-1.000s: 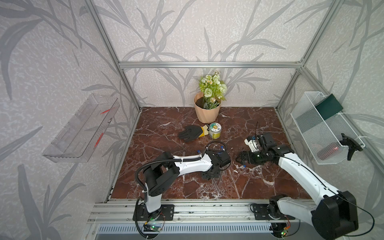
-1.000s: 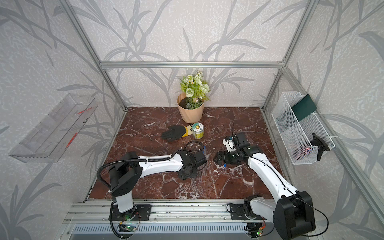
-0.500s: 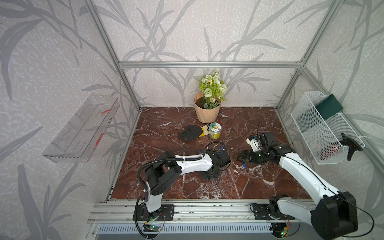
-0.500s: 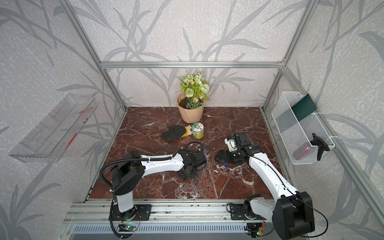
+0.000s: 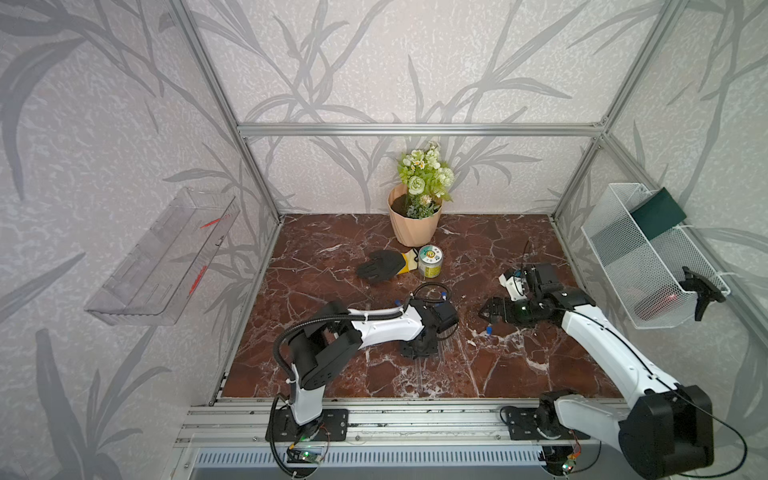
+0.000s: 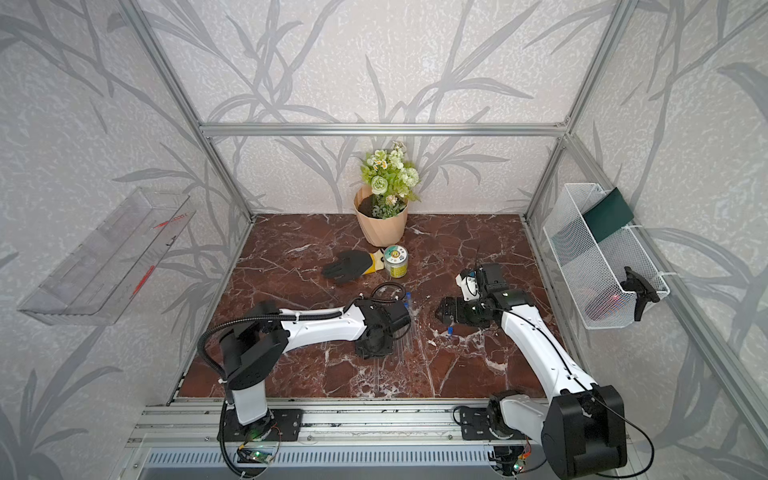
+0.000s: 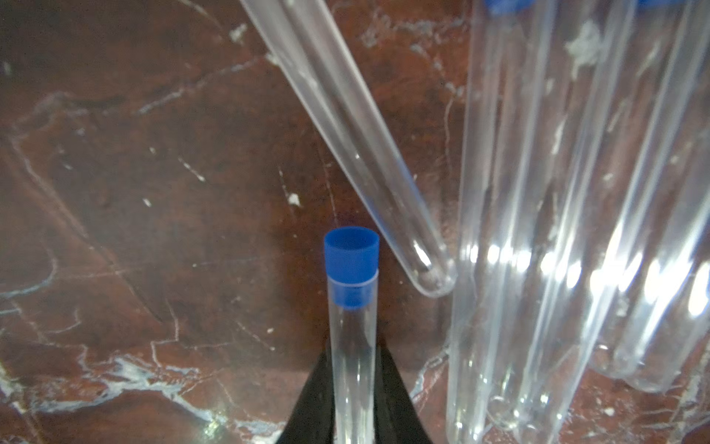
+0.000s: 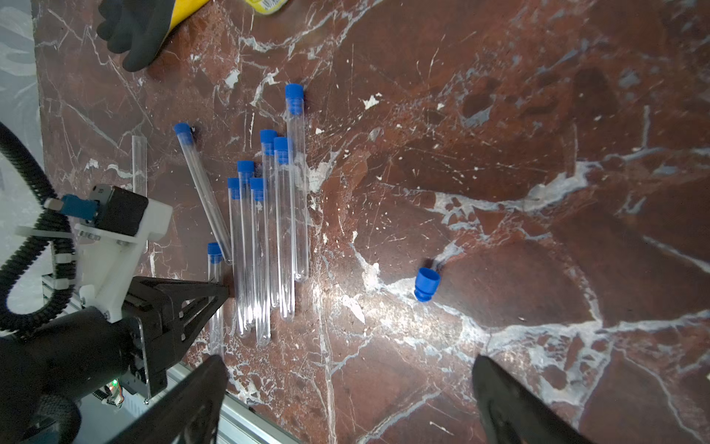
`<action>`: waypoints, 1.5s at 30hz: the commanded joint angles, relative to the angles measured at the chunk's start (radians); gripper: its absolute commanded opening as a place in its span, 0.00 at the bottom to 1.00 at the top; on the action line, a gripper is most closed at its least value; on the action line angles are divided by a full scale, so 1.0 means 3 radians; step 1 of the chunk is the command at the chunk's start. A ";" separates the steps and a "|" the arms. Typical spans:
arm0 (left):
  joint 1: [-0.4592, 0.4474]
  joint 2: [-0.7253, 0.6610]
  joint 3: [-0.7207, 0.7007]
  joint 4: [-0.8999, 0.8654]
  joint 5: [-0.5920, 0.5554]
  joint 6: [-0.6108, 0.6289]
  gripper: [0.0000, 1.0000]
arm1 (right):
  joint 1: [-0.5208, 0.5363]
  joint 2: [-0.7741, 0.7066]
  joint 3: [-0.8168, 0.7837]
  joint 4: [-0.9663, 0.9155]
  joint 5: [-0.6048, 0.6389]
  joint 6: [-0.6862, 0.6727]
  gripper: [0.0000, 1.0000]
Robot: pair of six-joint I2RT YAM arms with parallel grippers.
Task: Remove stoppers from test tubes
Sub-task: Move the test tube to the center of the board, then pick up the test tube at the center of the board.
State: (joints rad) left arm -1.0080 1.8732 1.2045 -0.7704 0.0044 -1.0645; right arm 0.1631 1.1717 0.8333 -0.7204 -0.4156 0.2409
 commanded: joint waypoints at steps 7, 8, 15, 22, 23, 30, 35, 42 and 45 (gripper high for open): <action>0.0283 -0.0185 -0.0195 -0.0310 -0.0177 0.0450 0.18 | -0.0017 0.0056 0.0019 0.0267 0.0028 0.0152 0.99; 0.0314 -0.0204 -0.0214 -0.0332 -0.0190 0.0482 0.17 | -0.0018 0.0069 0.0023 0.0280 0.0023 0.0161 0.99; 0.0351 -0.0193 -0.0221 -0.0433 -0.0209 0.0628 0.20 | -0.0017 0.0104 -0.0034 0.0355 -0.0009 0.0257 0.99; 0.0359 -0.0149 -0.0186 -0.0490 -0.0119 0.0624 0.31 | -0.0017 0.0159 -0.0018 0.0387 -0.0032 0.0296 0.99; 0.0356 -0.0155 -0.0194 -0.0482 -0.0100 0.0616 0.31 | -0.0017 0.0159 -0.0013 0.0377 -0.0027 0.0300 0.99; 0.0296 -0.0222 -0.0328 -0.0358 0.0006 0.0507 0.29 | -0.0017 0.0175 -0.0018 0.0376 -0.0016 0.0289 0.99; 0.0246 -0.0233 -0.0396 -0.0308 0.0029 0.0433 0.26 | -0.0017 0.0175 -0.0022 0.0350 -0.0005 0.0247 0.99; 0.0236 -0.0286 -0.0463 -0.0240 0.0042 0.0393 0.19 | -0.0017 0.0179 -0.0012 0.0325 0.0000 0.0215 0.99; 0.0237 -0.0289 -0.0482 -0.0224 0.0049 0.0388 0.15 | -0.0017 0.0180 -0.0001 0.0320 0.0000 0.0215 0.99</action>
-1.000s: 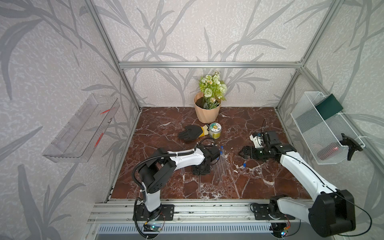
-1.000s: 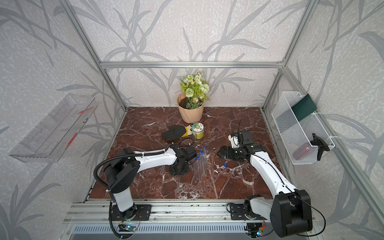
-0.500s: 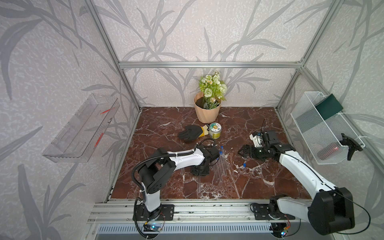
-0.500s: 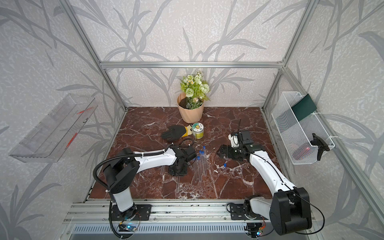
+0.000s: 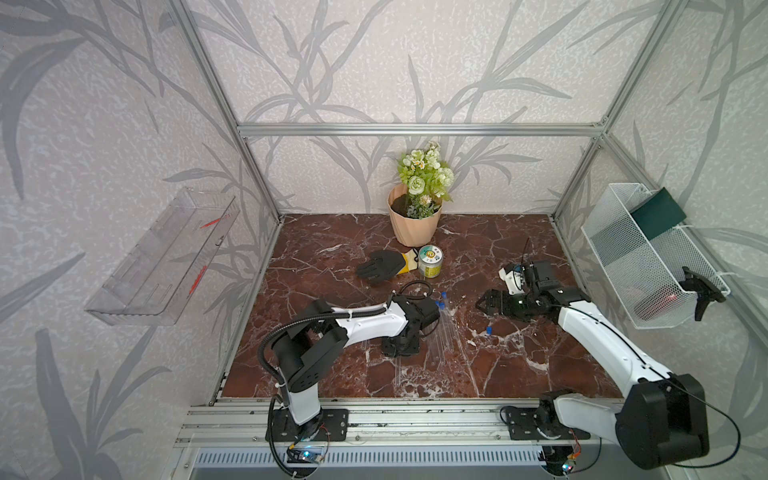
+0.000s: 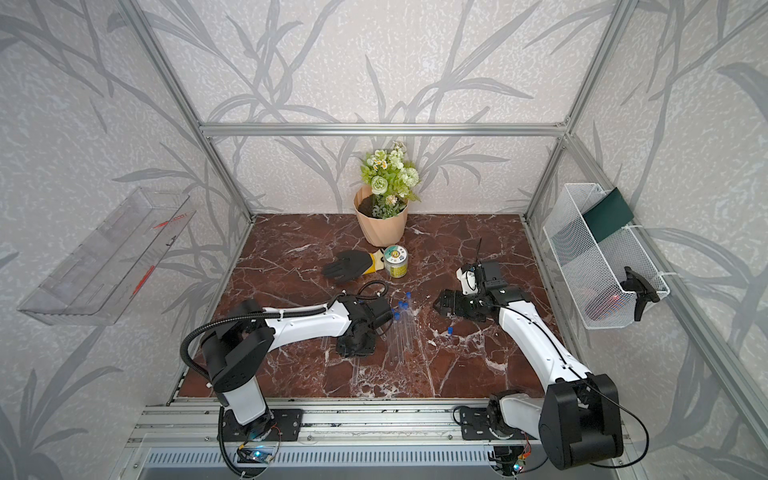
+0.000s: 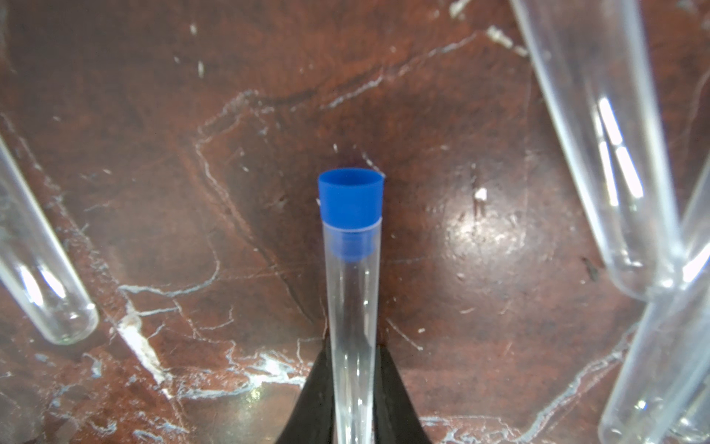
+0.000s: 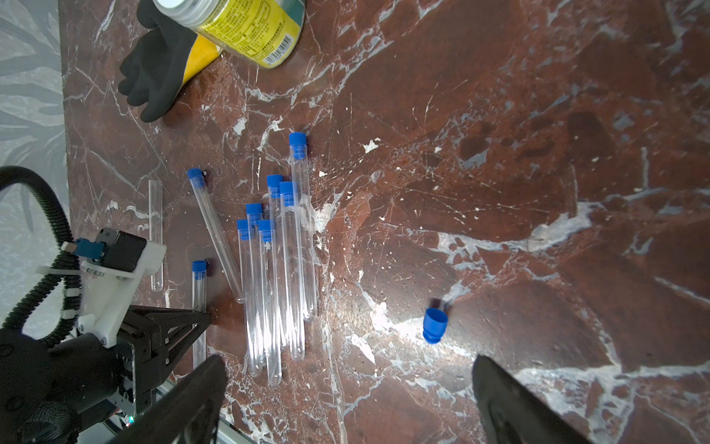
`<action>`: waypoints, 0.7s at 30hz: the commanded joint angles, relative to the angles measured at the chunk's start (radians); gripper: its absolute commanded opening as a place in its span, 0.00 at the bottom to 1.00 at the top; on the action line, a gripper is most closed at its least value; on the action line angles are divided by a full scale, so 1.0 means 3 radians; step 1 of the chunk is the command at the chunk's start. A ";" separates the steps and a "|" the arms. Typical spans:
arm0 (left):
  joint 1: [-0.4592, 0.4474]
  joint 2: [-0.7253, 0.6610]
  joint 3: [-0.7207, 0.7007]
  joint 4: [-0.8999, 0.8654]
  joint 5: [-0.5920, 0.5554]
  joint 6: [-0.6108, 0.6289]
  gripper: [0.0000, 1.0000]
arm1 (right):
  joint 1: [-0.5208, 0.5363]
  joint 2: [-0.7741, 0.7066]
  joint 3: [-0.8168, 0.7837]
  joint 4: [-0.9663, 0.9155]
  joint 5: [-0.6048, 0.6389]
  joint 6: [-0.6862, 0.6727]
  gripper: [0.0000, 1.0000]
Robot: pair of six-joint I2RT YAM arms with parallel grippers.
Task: Remove stoppers from test tubes
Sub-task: Pick up the test tube at the center of the board.
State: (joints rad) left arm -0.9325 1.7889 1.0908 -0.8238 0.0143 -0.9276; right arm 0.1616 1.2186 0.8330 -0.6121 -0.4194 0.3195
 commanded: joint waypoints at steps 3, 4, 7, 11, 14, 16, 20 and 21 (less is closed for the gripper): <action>-0.0016 -0.0016 -0.0113 -0.0036 0.0014 -0.0068 0.13 | -0.0012 0.0028 0.0011 -0.0051 0.0009 -0.0052 0.99; -0.0016 -0.0028 -0.0113 -0.0037 0.0010 -0.0068 0.13 | -0.0012 0.0028 0.0010 -0.0047 0.0007 -0.0052 0.99; -0.0016 -0.0042 -0.0109 -0.0050 0.0006 -0.0058 0.11 | -0.0012 0.0034 0.0017 -0.0051 -0.0002 -0.0057 0.99; -0.0016 -0.0088 -0.0065 -0.0097 -0.0017 -0.0009 0.08 | -0.0012 0.0034 0.0013 -0.0053 -0.0071 -0.0073 1.00; -0.0016 -0.0204 -0.0048 -0.0100 -0.0050 0.0026 0.07 | -0.0012 0.0044 0.0005 -0.0066 -0.0170 -0.0097 0.99; -0.0016 -0.0305 -0.0052 -0.0084 -0.0073 0.0051 0.07 | -0.0012 0.0059 0.0005 -0.0066 -0.0243 -0.0118 0.99; -0.0032 -0.0579 -0.0099 0.0050 -0.0124 0.0141 0.07 | -0.0012 0.0094 -0.0010 -0.0021 -0.0456 -0.0153 1.00; -0.0036 -0.0666 -0.0122 0.0103 -0.0128 0.0158 0.07 | -0.0012 0.0104 -0.0012 -0.0007 -0.0510 -0.0155 0.99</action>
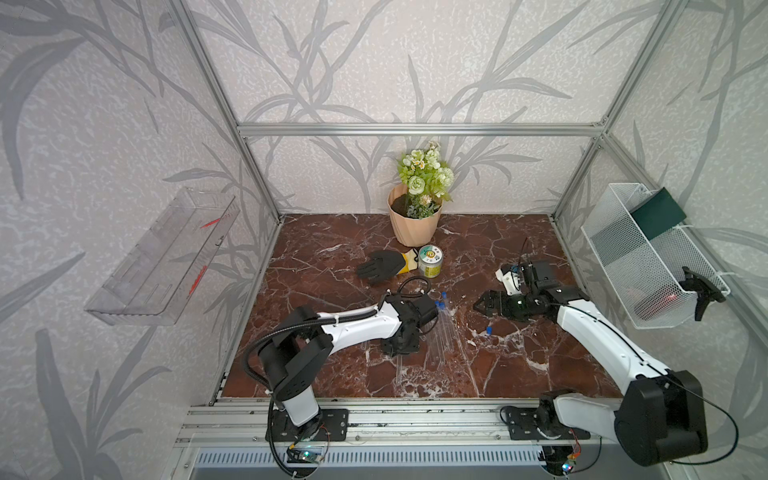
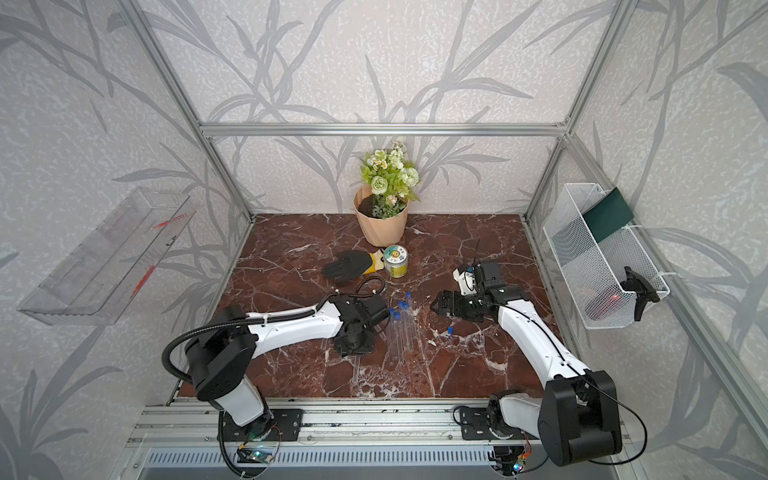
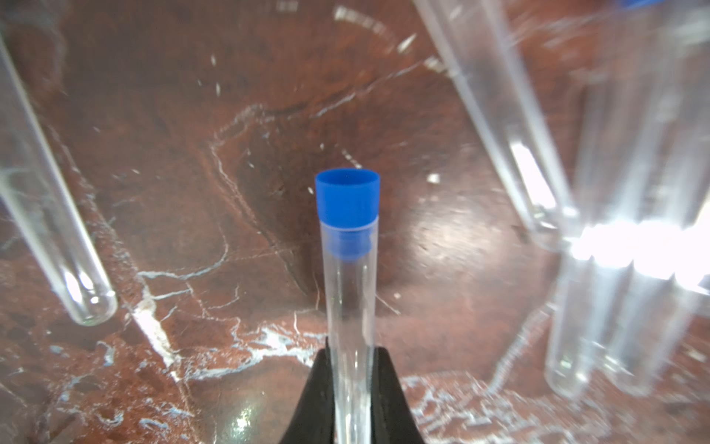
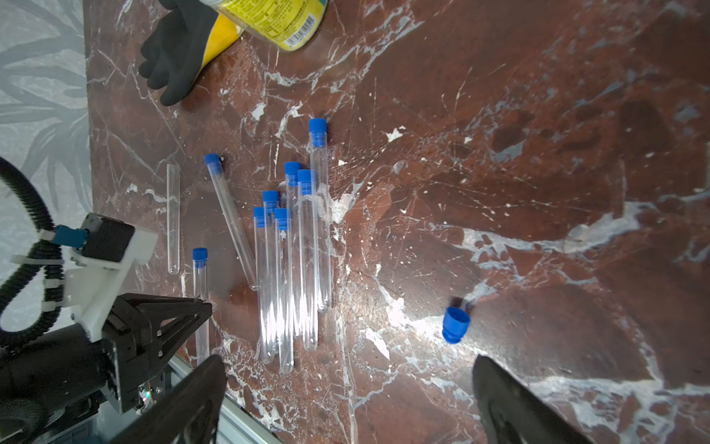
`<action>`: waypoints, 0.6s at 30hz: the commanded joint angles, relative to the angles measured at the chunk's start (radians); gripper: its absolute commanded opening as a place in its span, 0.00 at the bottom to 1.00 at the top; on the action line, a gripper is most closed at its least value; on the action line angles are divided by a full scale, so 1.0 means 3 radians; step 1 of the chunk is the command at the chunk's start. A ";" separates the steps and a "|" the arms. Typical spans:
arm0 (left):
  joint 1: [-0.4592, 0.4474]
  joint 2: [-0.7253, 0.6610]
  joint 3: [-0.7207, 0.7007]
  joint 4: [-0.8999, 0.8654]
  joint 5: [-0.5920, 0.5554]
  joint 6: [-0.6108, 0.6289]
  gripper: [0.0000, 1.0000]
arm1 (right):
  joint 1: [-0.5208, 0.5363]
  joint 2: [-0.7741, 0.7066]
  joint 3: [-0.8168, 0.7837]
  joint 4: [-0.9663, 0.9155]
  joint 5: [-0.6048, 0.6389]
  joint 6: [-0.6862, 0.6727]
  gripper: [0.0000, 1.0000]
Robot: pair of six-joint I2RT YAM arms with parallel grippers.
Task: Remove stoppers from test tubes
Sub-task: Pick up the test tube at the center of the board.
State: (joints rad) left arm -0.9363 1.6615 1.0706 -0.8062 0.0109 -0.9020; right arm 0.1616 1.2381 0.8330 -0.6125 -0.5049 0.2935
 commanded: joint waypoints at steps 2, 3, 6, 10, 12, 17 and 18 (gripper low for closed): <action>-0.0031 -0.0401 -0.0098 0.0157 -0.0118 0.0115 0.07 | -0.0007 0.0051 -0.0020 0.0039 -0.0334 -0.0063 0.99; -0.0031 -0.0479 -0.0117 0.0232 -0.0099 0.0148 0.07 | 0.0002 0.0056 -0.0029 0.0074 -0.0384 -0.0043 0.99; -0.0038 -0.0639 -0.0133 0.0390 -0.0041 0.0243 0.07 | 0.0085 0.0060 -0.0041 0.0200 -0.0536 0.0021 0.99; -0.0039 -0.0730 -0.0107 0.0593 0.0079 0.0327 0.07 | 0.0254 0.0066 -0.0112 0.0562 -0.0747 0.0233 0.99; -0.0039 -0.0782 -0.0116 0.0750 0.0148 0.0325 0.07 | 0.0333 0.0079 -0.0174 0.0805 -0.0848 0.0393 0.99; -0.0039 -0.0860 -0.0211 0.1116 0.0308 0.0307 0.07 | 0.0596 0.0131 -0.0157 0.1090 -0.0854 0.0553 0.99; -0.0039 -0.0861 -0.0224 0.1154 0.0335 0.0307 0.07 | 0.0650 0.0144 -0.0157 0.1148 -0.0857 0.0582 0.99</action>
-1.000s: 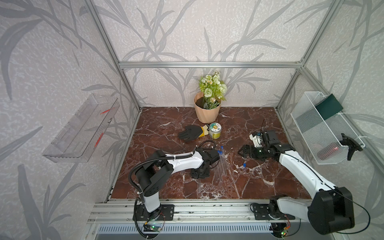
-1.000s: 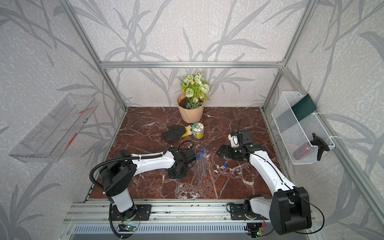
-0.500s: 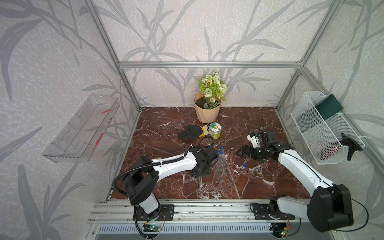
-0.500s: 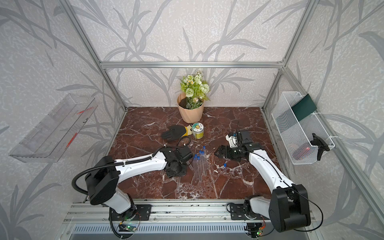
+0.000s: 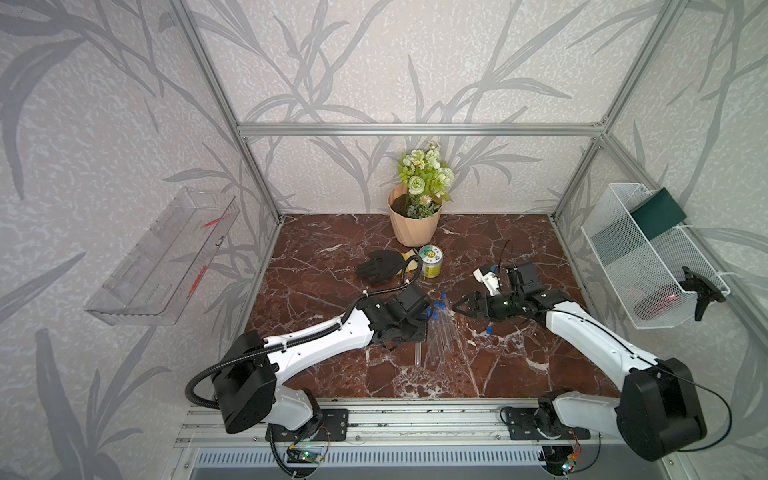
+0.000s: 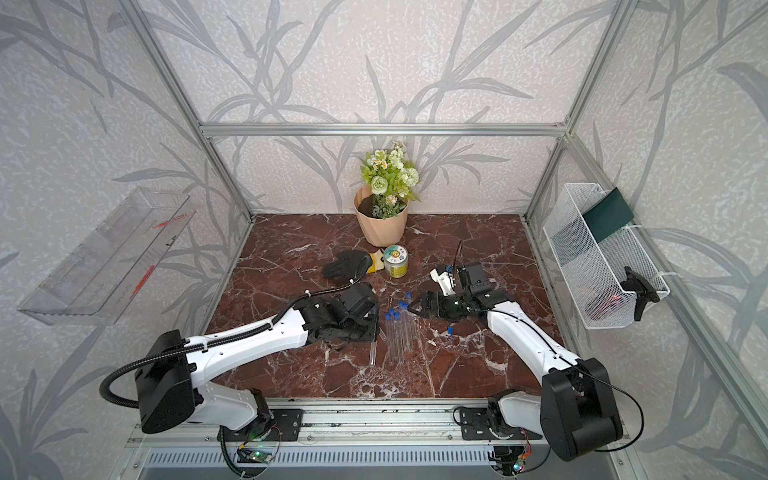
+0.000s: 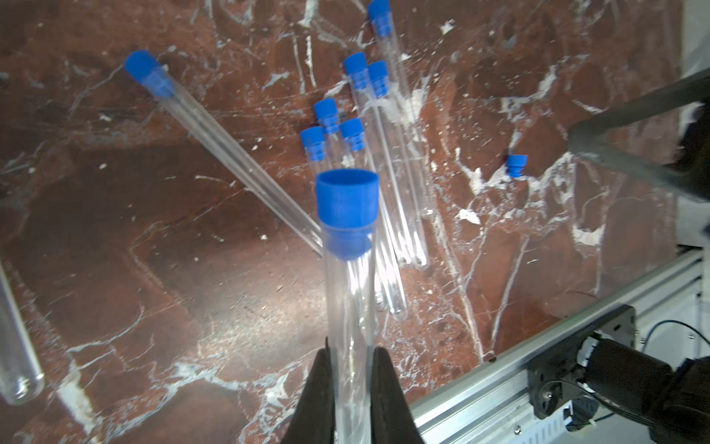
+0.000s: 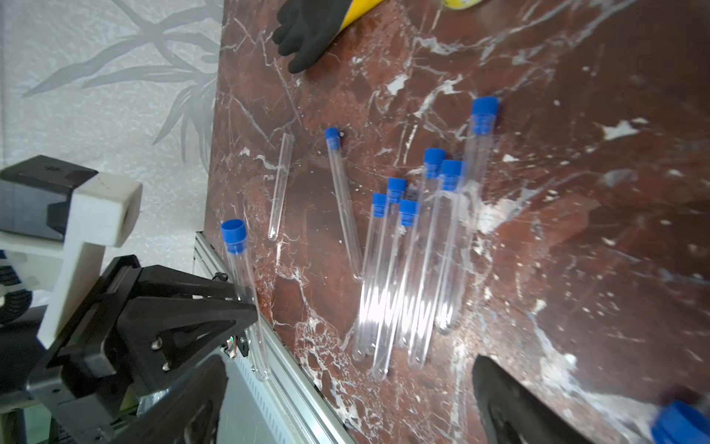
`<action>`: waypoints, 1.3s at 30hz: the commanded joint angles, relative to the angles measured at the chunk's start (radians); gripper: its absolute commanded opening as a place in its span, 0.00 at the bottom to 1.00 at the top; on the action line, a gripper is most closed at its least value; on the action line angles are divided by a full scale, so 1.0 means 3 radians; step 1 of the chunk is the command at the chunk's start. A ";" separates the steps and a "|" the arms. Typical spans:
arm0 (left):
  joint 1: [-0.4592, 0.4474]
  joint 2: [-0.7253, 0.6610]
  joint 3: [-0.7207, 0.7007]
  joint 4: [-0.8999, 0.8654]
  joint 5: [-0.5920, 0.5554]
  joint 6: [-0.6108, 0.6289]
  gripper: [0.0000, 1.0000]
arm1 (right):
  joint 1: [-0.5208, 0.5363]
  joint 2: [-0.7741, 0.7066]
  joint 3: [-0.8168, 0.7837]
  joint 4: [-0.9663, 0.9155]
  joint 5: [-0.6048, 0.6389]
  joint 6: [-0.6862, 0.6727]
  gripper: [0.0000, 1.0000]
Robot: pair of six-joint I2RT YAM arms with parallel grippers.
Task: Remove stoppers from test tubes
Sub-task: Pick up the test tube at the center of the board, then open the stopper on the test tube.
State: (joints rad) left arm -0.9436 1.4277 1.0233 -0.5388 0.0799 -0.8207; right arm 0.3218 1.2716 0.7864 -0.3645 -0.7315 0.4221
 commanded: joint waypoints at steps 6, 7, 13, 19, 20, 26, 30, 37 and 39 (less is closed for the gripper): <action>-0.0019 -0.0075 -0.0132 0.0431 0.0244 0.0046 0.05 | 0.0306 0.0110 -0.0029 0.0655 -0.0128 0.0322 0.97; -0.0020 -0.0077 -0.0145 0.0471 0.0268 0.0048 0.06 | 0.0327 0.0129 -0.0027 0.0678 -0.0133 0.0331 0.97; -0.0017 -0.0074 -0.0207 0.0661 0.0422 0.0046 0.05 | 0.0388 0.0267 0.0016 0.0820 -0.0149 0.0380 0.88; -0.0020 -0.0055 -0.0224 0.0760 0.0514 0.0051 0.05 | 0.0466 0.0417 0.0077 0.0899 -0.0141 0.0396 0.78; -0.0020 -0.0050 -0.0221 0.0772 0.0525 0.0051 0.05 | 0.0471 0.0436 0.0079 0.0916 -0.0138 0.0401 0.77; -0.0020 -0.0011 -0.0200 0.0779 0.0592 0.0057 0.05 | 0.0517 0.0535 0.0117 0.1010 -0.0146 0.0435 0.65; -0.0020 -0.0014 -0.0195 0.0776 0.0597 0.0067 0.05 | 0.0538 0.0587 0.0145 0.1016 -0.0150 0.0429 0.52; -0.0020 0.0007 -0.0190 0.0784 0.0612 0.0067 0.05 | 0.0544 0.0609 0.0145 0.1076 -0.0168 0.0474 0.43; -0.0020 0.0007 -0.0184 0.0784 0.0607 0.0072 0.05 | 0.0548 0.0611 0.0150 0.1100 -0.0175 0.0489 0.41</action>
State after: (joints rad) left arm -0.9470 1.4265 0.9642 -0.3202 0.2569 -0.8108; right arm 0.4808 1.4403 0.8051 -0.0631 -0.7727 0.5613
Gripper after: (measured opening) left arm 0.143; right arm 0.418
